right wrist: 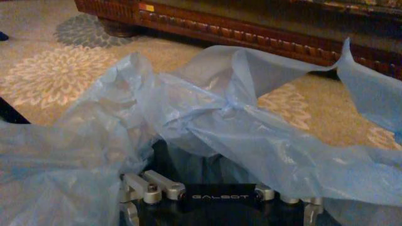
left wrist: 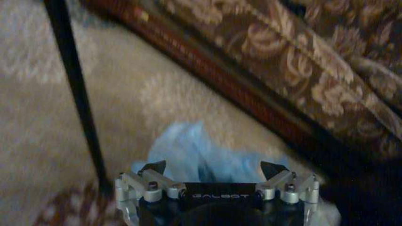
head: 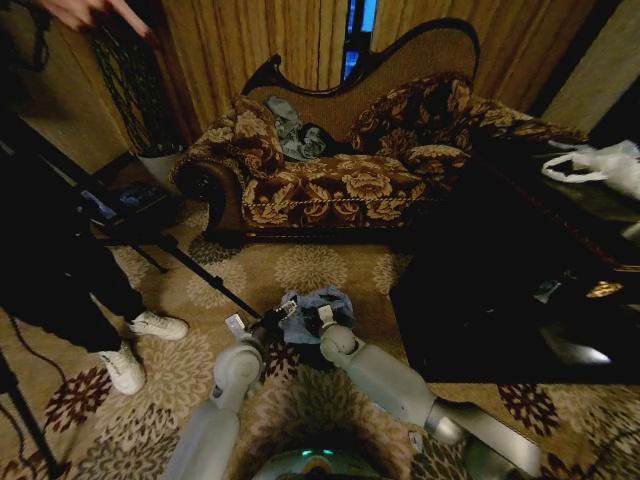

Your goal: Place a garbage bag over the trash bin.

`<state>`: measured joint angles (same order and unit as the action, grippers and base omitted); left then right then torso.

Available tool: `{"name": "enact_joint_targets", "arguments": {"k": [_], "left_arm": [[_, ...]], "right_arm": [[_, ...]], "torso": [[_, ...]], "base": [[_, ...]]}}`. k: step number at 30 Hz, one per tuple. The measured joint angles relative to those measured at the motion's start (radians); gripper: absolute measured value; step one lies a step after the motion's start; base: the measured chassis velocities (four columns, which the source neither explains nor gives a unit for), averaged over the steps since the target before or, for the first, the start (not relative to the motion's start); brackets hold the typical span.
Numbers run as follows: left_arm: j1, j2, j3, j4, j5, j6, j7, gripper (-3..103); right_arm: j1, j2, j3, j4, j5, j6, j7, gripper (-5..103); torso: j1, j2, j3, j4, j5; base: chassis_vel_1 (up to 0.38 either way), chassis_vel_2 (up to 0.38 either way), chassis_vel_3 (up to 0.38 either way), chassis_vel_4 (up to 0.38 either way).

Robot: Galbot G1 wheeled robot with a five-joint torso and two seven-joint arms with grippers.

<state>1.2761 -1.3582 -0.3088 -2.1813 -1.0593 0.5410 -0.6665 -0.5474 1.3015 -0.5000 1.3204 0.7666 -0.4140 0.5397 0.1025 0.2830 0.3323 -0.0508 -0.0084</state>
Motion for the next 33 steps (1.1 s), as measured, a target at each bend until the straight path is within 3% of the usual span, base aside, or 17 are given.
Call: {"name": "enact_joint_targets", "arguments": {"k": [3, 12, 15, 16, 19, 21, 28, 31, 32, 33], "left_arm": [[0.052, -0.008, 0.017, -0.049, -0.038, 0.02, -0.073, 100], [0.038, 0.007, -0.017, -0.111, -0.001, 0.018, -0.112, 100], [0.005, 0.037, -0.043, -0.092, 0.159, 0.023, 0.001, 100], [0.005, 0.037, -0.043, -0.092, 0.159, 0.023, 0.001, 100], [-0.031, 0.054, -0.066, -0.055, 0.199, 0.046, 0.102, 100], [-0.046, 0.055, -0.067, -0.04, 0.197, 0.047, 0.112, 100], [-0.169, 0.052, -0.049, 0.031, 0.086, 0.058, 0.092, 100], [-0.263, 0.075, -0.03, 0.079, -0.111, 0.095, -0.015, 100], [-0.263, 0.075, -0.03, 0.079, -0.111, 0.095, -0.015, 100], [-0.28, 0.081, -0.029, 0.089, -0.169, 0.101, -0.041, 100]], "right_arm": [[0.001, -0.007, -0.008, 0.005, 0.006, 0.0, 0.0, 100], [-0.008, -0.008, -0.002, 0.006, 0.003, 0.0, 0.001, 100], [-0.014, -0.01, 0.009, 0.007, 0.001, 0.001, -0.001, 100], [-0.014, -0.01, 0.009, 0.007, 0.001, 0.001, -0.001, 100], [-0.02, -0.008, 0.016, -0.002, -0.008, 0.003, -0.009, 100], [-0.022, -0.006, 0.017, -0.006, -0.011, 0.003, -0.012, 100], [-0.024, -0.004, 0.009, -0.018, -0.019, 0.003, -0.019, 100], [-0.024, -0.005, 0.008, -0.02, -0.023, 0.007, -0.02, 100], [-0.024, -0.005, 0.008, -0.02, -0.023, 0.007, -0.02, 100], [-0.024, -0.005, 0.008, -0.02, -0.024, 0.008, -0.02, 100]], "torso": [[0.0, 0.0, 0.0, 0.0, -0.0002], [0.0, 0.0, 0.0, 0.0, -0.0001], [0.0, 0.0, 0.0, -0.0001, -0.0002], [0.0, 0.0, 0.0, -0.0001, -0.0002], [0.0, 0.0, 0.0, -0.0001, -0.0002], [0.0, 0.0, 0.0, -0.0001, -0.0003], [0.0, 0.0, 0.0, -0.0001, -0.0002], [0.0, 0.0, 0.0, -0.0001, -0.0002], [0.0, 0.0, 0.0, -0.0001, -0.0002], [0.0, 0.0, 0.0, -0.0001, -0.0001]], "base": [[0.0, 0.0, 0.0, 0.0], [0.0, 0.0, 0.0, 0.0], [0.0, 0.0, 0.0, 0.0], [0.0, 0.0, 0.0, 0.0], [0.0, 0.0, 0.0, 0.0], [0.0, 0.0, 0.0, 0.0], [0.0, 0.0, 0.0, 0.0], [0.0, 0.0, 0.0, 0.0], [0.0, 0.0, 0.0, 0.0], [0.0, 0.0, 0.0, 0.0]]}}
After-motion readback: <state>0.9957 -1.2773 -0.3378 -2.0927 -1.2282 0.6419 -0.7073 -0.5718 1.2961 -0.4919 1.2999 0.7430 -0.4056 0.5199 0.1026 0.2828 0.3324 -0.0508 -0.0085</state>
